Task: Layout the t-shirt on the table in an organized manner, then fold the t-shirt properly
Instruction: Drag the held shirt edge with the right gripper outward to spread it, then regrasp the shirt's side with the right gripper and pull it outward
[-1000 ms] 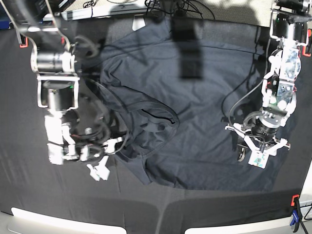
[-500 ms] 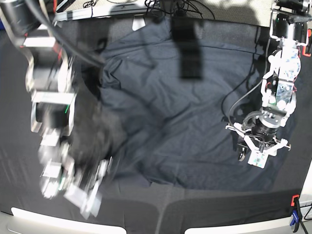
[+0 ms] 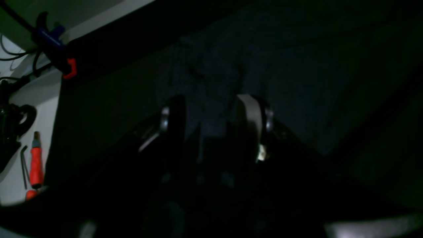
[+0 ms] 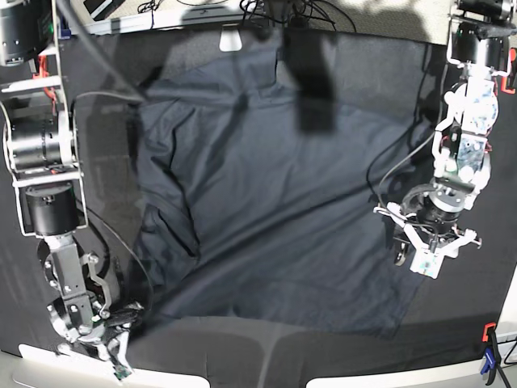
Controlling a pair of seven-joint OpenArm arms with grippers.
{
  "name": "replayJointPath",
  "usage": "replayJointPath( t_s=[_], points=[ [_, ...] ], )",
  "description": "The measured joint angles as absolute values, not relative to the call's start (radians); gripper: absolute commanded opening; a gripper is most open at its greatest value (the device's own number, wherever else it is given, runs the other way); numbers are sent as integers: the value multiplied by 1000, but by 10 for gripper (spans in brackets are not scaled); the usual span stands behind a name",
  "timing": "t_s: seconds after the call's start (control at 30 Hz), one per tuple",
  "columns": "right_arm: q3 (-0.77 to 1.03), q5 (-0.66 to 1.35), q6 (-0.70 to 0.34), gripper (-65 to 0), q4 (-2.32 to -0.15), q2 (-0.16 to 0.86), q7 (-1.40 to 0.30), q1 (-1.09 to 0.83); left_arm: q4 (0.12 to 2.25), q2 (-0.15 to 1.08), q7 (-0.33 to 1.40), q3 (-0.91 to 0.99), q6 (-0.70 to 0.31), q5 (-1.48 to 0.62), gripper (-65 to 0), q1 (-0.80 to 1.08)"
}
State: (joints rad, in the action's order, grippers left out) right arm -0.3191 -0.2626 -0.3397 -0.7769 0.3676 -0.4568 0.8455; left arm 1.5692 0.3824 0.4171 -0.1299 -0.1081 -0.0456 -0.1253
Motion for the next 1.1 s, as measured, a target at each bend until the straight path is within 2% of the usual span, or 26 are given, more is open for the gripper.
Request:
replayJointPath(
  t_s=[0.1, 0.17, 0.27, 0.37, 0.53, 0.73, 0.83, 0.93, 1.1],
  points=[
    [-319, -266, -340, -394, -727, 366, -443, 842, 1569, 383, 421, -130, -108, -45, -431, -125],
    [-319, -287, -338, -328, -706, 375, -450, 839, 1569, 382, 422, -130, -108, -45, -431, -125],
    [-319, -288, -327, -327, -701, 402, -450, 841, 1569, 382, 423, -130, -108, -45, -431, -125],
    [-319, -250, -243, -327, -701, 429, -488, 860, 1569, 383, 422, -130, -108, -45, -431, -125],
    [-318, -23, -242, -329, -702, 463, -617, 898, 1569, 382, 418, -130, -108, -47, -431, -125],
    [-319, 330, -393, -334, -703, 445, -809, 886, 1569, 382, 416, -130, -108, -47, -431, -125],
    [-318, 373, -532, -392, -703, 418, -886, 872, 1569, 383, 408, -130, -109, -47, -431, -125],
    [-319, 453, -554, -392, -704, 382, -953, 858, 1569, 382, 397, -130, -108, -47, -431, -125],
    [-319, 335, -556, -392, -706, 297, -989, 790, 1568, 382, 397, -130, -108, -47, -431, -125]
  ],
)
